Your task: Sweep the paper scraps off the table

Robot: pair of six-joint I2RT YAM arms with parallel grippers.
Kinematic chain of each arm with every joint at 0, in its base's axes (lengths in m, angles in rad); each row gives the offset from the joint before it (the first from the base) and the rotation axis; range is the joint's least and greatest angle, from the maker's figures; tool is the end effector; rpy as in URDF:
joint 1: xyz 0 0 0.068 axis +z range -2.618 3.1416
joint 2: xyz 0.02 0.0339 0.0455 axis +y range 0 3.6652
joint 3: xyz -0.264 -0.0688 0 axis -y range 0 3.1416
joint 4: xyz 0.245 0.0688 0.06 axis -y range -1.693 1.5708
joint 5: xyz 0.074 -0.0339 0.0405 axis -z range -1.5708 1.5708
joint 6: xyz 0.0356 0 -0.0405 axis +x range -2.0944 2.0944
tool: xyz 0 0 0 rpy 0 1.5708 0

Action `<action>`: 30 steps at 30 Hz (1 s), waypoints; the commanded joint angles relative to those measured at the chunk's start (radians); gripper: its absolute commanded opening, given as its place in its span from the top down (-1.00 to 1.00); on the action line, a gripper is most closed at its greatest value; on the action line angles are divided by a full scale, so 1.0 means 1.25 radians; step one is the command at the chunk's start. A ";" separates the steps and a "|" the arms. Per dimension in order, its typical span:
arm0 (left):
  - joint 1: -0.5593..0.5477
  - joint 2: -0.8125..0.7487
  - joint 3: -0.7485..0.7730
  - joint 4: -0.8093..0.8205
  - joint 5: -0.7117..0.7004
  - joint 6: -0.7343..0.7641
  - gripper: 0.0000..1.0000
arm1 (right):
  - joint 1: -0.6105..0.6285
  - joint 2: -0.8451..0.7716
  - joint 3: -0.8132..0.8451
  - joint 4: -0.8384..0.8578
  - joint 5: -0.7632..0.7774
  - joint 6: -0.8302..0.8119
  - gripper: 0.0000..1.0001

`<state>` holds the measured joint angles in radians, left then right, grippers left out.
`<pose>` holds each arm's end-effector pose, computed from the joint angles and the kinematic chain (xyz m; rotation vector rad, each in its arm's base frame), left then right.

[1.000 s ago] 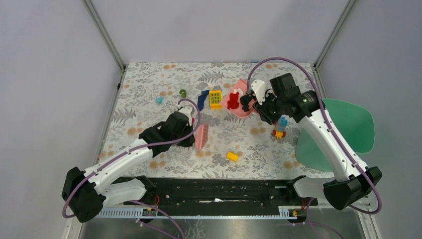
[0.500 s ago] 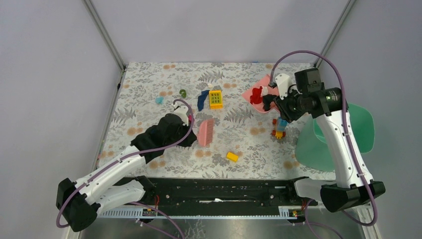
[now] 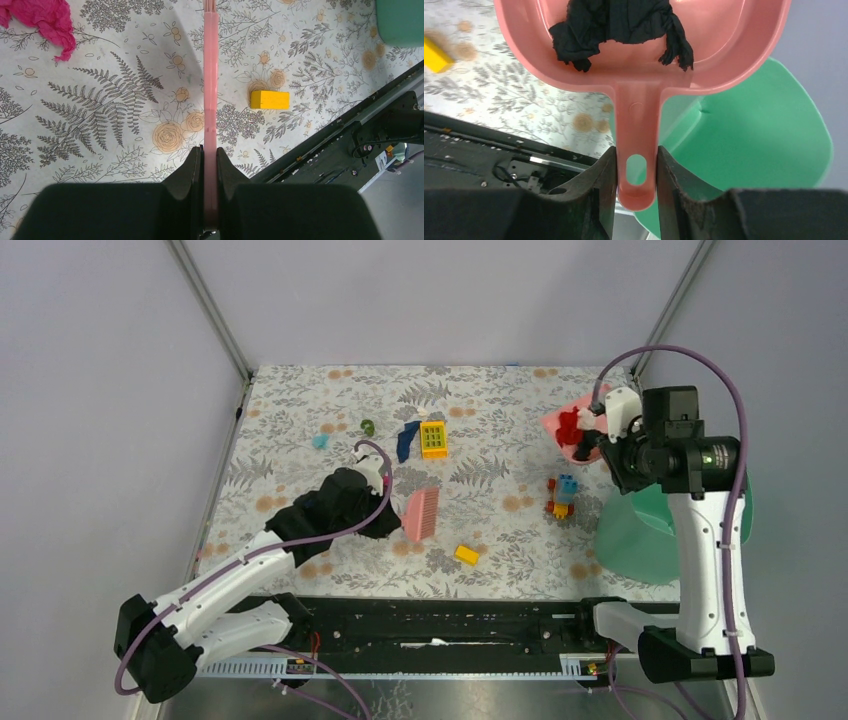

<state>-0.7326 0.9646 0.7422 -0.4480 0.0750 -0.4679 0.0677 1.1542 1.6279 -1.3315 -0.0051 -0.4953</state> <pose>0.1525 -0.1408 0.2669 0.3512 2.3160 -0.7119 0.1751 0.0121 0.4372 -0.6793 2.3408 -0.1865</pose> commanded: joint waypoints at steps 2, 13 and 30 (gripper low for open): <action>0.012 0.018 0.004 0.043 0.025 0.010 1.00 | -0.061 -0.037 0.052 -0.030 0.129 -0.002 1.00; 0.014 0.029 0.004 0.042 0.049 0.009 1.00 | -0.165 -0.013 0.134 -0.093 0.156 0.044 1.00; 0.014 0.023 0.008 0.045 0.086 0.005 1.00 | -0.184 -0.099 0.138 -0.114 0.562 -0.127 1.00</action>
<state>-0.7197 1.0046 0.7422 -0.4473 0.1425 -0.4679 -0.1574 1.0756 1.8145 -1.4651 0.5415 -0.5465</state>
